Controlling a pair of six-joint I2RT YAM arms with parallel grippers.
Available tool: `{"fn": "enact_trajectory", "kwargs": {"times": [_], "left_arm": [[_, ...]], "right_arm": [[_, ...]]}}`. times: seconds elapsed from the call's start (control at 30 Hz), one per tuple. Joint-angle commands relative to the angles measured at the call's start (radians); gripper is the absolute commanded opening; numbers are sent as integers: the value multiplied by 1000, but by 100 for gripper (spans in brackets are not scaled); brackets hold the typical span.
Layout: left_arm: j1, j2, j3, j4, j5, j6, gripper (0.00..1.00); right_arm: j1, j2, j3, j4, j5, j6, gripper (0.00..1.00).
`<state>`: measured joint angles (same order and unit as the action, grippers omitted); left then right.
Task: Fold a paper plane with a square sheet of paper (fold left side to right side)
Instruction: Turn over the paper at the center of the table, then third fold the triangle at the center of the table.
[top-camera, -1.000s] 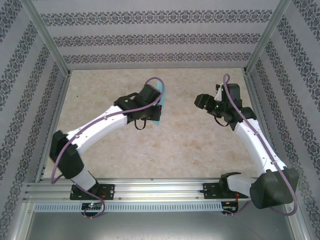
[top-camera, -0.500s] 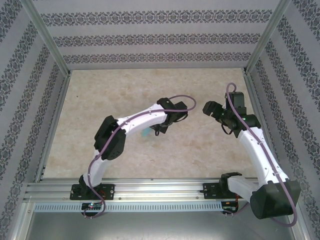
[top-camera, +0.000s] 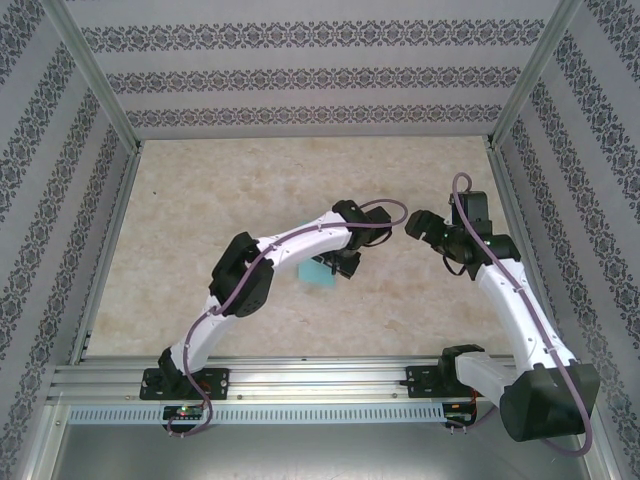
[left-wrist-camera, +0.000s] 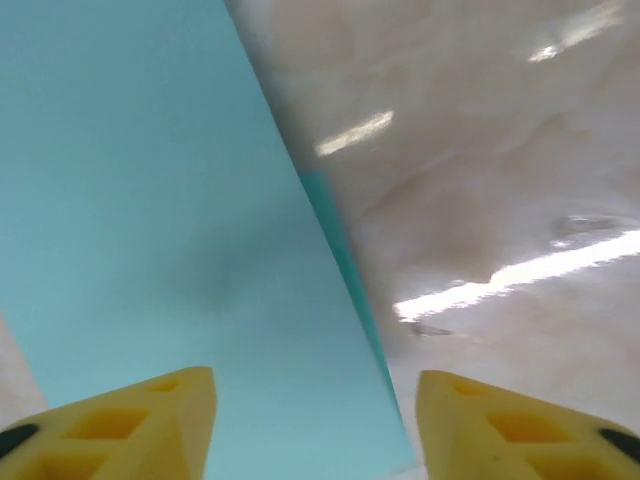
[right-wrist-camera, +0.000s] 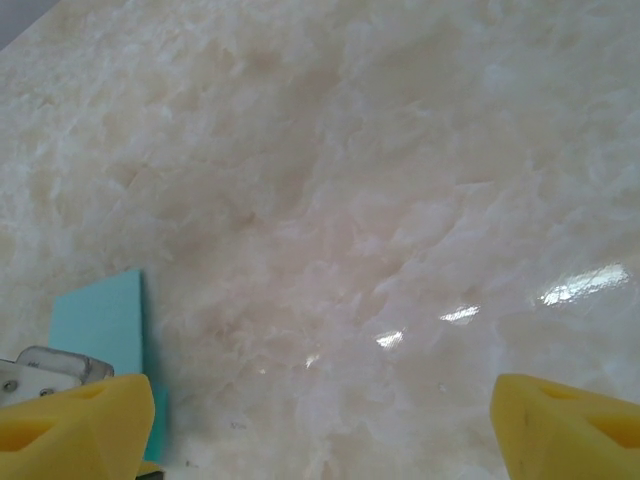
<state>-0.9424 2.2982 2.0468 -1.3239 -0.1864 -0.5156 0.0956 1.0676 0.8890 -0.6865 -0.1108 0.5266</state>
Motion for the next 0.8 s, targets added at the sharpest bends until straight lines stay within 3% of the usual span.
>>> {"fn": "enact_trajectory", "kwargs": {"times": [0.0,0.17,0.4,0.6,0.77], "left_arm": [[19,-162,-59,125,109,33,63],[94,-384,-280,333,212,6,72],[338,-645,-747,727,454,-162,77],[447,-629,-963,1016,675,-271,74],[460,-550,-982,1085,700,-295,71]], "right_arm": [[-8,18,-16,65,-99,-18,88],[19,88,-33,168,-257,10,83],[150,213,-32,315,-327,53,80],[235,277,-11,349,-287,45,80],[249,277,-9,346,-273,43,80]]}}
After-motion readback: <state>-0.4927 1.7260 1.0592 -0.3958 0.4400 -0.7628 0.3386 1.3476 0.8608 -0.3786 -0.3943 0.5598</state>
